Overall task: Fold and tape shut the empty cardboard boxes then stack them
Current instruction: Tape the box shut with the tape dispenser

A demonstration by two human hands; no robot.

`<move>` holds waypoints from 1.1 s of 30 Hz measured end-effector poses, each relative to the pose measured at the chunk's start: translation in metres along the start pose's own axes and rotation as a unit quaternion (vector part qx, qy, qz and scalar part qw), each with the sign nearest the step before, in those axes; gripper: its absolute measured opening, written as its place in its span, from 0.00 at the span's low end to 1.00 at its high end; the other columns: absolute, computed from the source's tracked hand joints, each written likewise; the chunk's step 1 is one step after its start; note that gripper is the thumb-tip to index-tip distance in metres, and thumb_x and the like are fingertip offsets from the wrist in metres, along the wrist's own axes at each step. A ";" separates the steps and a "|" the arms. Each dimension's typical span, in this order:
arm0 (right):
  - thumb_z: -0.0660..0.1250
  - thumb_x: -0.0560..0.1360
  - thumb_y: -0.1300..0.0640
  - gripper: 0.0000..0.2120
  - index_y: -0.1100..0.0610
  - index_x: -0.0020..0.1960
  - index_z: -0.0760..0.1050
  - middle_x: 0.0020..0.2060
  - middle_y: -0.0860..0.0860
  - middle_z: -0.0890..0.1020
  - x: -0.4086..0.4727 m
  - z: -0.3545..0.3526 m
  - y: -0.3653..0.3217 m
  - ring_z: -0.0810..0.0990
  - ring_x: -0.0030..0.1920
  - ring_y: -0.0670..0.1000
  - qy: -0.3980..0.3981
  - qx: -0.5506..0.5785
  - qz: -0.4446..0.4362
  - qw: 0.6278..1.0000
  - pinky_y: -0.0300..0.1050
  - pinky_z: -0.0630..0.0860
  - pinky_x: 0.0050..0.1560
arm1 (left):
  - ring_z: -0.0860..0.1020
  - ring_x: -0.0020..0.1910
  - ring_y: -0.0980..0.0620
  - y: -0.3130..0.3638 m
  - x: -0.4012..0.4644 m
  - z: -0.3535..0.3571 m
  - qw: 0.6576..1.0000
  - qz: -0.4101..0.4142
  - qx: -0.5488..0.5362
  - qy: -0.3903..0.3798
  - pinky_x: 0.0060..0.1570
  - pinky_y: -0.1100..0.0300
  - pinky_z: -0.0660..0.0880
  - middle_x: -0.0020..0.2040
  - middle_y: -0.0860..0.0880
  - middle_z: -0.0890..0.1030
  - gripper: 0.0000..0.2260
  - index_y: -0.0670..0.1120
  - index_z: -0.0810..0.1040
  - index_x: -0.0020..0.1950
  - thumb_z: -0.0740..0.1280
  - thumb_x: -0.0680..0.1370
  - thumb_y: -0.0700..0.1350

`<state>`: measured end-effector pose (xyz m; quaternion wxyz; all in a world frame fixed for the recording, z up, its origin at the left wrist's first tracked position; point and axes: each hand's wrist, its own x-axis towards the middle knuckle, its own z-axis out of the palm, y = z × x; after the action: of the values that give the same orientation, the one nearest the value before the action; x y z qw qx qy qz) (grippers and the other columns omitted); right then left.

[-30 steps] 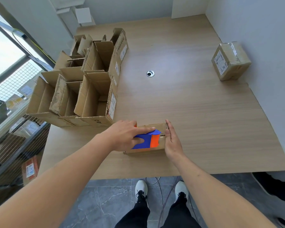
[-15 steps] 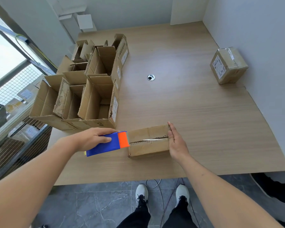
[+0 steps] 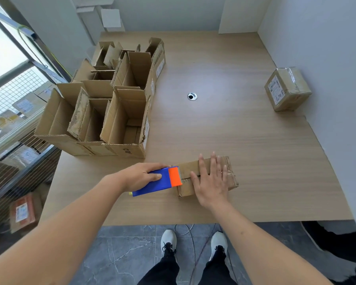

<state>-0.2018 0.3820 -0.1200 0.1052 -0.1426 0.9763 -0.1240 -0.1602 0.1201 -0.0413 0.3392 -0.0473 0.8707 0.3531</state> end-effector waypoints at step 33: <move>0.37 0.78 0.27 0.38 0.43 0.78 0.24 0.77 0.54 0.24 0.023 -0.012 0.019 0.25 0.78 0.55 -0.107 -0.087 -0.003 0.990 0.55 0.33 0.80 | 0.76 0.47 0.46 -0.012 -0.002 0.018 0.992 -0.008 0.123 -0.029 0.53 0.49 0.73 0.49 0.44 0.77 0.24 0.80 0.52 0.73 0.52 0.86 0.53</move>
<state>-0.2310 0.3948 -0.1179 0.1961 -0.1663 0.9661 -0.0228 -0.1451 0.1225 -0.0564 0.3708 -0.0018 0.8968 0.2415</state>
